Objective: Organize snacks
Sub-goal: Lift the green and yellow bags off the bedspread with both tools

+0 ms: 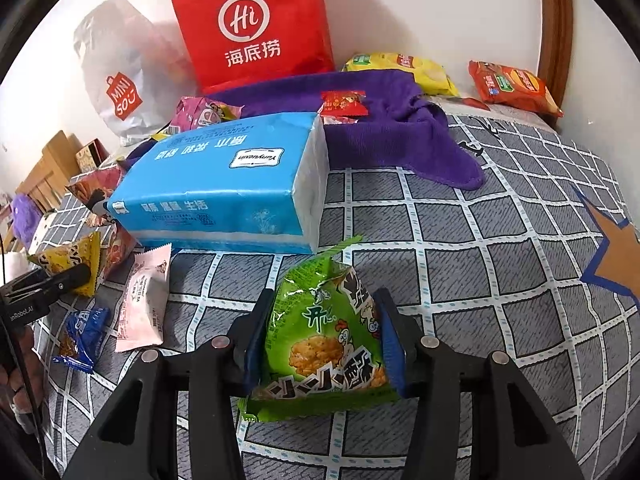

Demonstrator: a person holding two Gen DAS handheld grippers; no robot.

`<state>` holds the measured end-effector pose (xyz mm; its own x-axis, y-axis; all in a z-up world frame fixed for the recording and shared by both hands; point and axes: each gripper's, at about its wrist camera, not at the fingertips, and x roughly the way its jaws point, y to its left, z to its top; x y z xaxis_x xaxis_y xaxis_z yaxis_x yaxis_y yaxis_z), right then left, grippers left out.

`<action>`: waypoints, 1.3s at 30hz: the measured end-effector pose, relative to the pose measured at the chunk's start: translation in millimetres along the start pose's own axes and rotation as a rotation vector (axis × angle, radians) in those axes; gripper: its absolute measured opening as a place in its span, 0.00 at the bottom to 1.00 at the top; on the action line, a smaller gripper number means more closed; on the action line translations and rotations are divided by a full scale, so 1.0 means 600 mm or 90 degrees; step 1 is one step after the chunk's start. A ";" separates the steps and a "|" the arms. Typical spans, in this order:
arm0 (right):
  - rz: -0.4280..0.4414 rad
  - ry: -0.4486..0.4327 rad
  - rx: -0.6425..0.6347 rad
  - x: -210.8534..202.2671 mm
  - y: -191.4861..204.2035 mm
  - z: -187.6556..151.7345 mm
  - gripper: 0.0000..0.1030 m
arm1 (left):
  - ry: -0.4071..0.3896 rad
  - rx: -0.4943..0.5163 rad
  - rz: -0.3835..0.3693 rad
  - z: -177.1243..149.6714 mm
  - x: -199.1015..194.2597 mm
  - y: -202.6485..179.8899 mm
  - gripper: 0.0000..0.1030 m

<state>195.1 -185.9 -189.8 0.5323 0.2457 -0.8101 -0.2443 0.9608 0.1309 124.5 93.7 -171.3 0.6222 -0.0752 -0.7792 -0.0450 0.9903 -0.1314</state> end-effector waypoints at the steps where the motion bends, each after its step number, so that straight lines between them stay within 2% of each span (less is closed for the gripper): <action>1: -0.001 0.001 -0.001 -0.001 0.000 0.001 0.48 | 0.000 -0.003 -0.004 0.000 -0.001 0.002 0.60; 12: 0.001 0.005 0.007 -0.005 -0.005 0.003 0.45 | -0.014 -0.043 -0.068 0.000 -0.015 0.024 0.53; 32: 0.025 -0.001 0.026 -0.008 -0.014 0.000 0.44 | -0.010 -0.052 -0.085 0.004 -0.011 0.027 0.51; 39: 0.014 -0.004 0.020 -0.016 -0.011 0.000 0.42 | -0.001 -0.064 -0.088 0.005 -0.016 0.032 0.51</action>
<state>191.5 -194.3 -183.2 0.5322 0.2670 -0.8034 -0.2303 0.9588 0.1661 119.9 113.8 -164.6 0.6287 -0.2100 -0.7487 -0.0362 0.9539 -0.2979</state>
